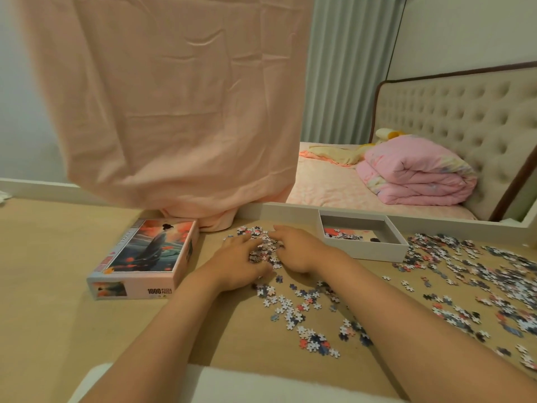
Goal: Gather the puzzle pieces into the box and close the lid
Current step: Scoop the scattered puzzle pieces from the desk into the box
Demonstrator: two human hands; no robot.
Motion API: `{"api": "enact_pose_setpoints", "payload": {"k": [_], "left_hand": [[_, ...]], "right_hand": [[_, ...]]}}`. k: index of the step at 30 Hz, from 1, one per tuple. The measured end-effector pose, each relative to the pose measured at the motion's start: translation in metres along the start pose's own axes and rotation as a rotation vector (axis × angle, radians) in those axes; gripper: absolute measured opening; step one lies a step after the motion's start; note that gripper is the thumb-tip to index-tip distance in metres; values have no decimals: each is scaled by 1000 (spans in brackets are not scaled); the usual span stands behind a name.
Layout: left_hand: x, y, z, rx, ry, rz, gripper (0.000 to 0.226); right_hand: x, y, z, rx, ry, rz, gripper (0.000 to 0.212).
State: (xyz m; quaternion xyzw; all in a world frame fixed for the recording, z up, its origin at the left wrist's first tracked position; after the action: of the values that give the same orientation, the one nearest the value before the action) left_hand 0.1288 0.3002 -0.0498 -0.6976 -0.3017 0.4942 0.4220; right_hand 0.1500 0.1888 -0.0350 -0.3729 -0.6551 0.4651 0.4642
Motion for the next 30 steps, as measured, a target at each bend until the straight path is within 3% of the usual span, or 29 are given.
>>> {"api": "enact_pose_setpoints", "payload": {"k": [3,5,10,17,20,23,27,30], "left_hand": [[5,14,7,198,-24,-130,95],[-1,17,10,244,-6,-159,98],[-18,16,13,313,-1,-109,100],[-52,19,19,361,109,-63,83],[-54,9,21,352,105,-180,99],[-36,5,26,405,-2,-439,115],[-41,18,25,381,28,-430,85],[-52,27,19,316,85,-346,71]], "right_hand": [[0,17,-8,120,8,11,60],[1,25,-5,168,-3,25,59],[0,10,21,101,-47,8,45],[-19,-28,71,67,-11,-24,36],[-30,-42,82,15,13,-63,34],[-37,-35,90,81,18,55,53],[-45,-13,95,231,105,169,104],[-41,-10,89,209,107,115,96]]}}
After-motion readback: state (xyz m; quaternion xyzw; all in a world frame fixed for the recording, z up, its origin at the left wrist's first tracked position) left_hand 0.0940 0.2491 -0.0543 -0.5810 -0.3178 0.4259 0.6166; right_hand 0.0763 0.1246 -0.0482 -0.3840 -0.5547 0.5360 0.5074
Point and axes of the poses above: each hand's wrist, its own z-axis away from the middle knuckle, its own y-axis out of the palm, x = y × z, the point moved 10 cm from there along -z, towards the middle knuckle, and after that the axes turned 9 degrees about -x, right-handed, at the moved point
